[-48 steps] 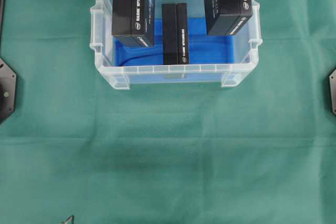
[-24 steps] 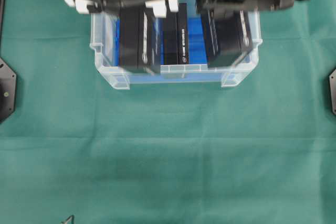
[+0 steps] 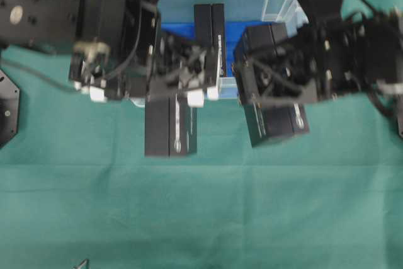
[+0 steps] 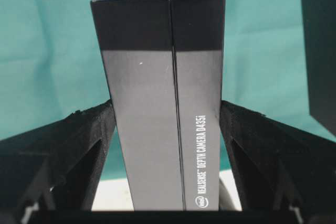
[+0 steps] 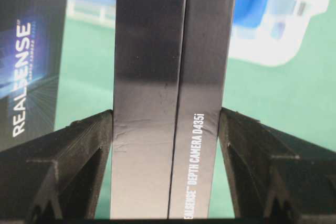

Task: Take the box out of the case with both arms.
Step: 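Carry both held box pairs out of the bin toward the front, then lower both held box pairs onto the green cloth in front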

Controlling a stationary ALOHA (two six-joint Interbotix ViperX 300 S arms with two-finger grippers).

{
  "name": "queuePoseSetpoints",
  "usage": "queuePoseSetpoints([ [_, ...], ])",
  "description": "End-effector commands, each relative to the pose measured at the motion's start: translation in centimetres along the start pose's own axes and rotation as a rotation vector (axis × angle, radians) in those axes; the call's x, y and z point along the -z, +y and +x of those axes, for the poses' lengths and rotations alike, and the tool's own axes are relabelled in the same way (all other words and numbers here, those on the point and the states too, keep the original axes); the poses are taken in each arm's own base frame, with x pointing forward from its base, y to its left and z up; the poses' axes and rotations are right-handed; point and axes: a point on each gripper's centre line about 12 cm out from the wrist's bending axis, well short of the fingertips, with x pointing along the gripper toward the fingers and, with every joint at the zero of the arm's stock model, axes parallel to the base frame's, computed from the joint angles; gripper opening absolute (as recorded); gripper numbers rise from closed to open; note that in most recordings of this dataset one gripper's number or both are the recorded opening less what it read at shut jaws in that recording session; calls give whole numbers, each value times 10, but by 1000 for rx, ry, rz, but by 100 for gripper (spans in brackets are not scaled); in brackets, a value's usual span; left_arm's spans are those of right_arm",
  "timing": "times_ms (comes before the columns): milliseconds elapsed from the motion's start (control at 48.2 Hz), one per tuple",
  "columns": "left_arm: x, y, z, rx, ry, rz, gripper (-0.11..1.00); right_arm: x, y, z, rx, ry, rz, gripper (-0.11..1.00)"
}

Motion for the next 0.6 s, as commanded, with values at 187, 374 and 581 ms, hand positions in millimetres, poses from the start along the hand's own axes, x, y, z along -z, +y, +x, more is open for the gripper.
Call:
queuePoseSetpoints([
  [187, 42, 8, -24, 46, 21, 8, 63, 33, -5, -27, -56, 15, 41, 65],
  [374, 58, 10, -25, 44, 27, 33, 63, 53, -3, -32, -41, 20, 74, 65],
  [581, 63, 10, -26, 48, 31, 38, 63, 65, 3, -37, -23, 25, 75, 65],
])
